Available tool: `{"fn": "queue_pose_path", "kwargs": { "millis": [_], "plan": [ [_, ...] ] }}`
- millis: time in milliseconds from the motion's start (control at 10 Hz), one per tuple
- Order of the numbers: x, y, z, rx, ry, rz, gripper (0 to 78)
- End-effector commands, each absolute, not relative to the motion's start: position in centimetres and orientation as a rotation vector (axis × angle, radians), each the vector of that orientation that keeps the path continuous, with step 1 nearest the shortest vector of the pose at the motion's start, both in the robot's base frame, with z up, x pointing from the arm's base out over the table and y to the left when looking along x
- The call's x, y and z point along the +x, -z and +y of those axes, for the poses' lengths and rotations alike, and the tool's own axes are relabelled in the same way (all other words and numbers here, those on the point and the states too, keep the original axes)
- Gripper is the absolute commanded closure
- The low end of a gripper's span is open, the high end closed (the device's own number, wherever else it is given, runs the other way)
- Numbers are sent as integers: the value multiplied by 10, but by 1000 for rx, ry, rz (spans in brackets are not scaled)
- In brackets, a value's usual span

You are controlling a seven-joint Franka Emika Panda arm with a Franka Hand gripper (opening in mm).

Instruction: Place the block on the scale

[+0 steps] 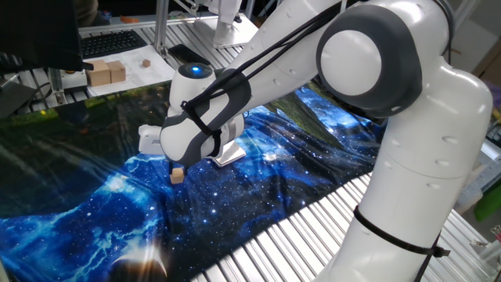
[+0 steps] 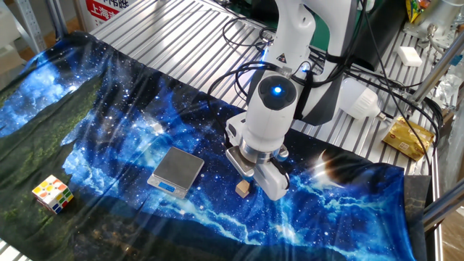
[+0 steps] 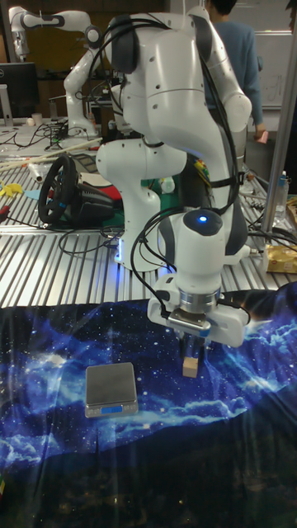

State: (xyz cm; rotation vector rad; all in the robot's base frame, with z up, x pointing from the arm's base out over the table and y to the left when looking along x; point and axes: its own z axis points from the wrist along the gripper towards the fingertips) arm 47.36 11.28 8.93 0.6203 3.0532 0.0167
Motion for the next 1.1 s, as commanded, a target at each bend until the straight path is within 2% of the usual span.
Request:
{"fn": "queue_pose_path", "kwargs": {
  "millis": [100,700,1100],
  "plan": [
    [475,-90,113,668,-17,3038,1],
    [475,-90,113,668,-17,3038,1],
    [476,-77,114,656,-21,3040,1]
  ]
}}
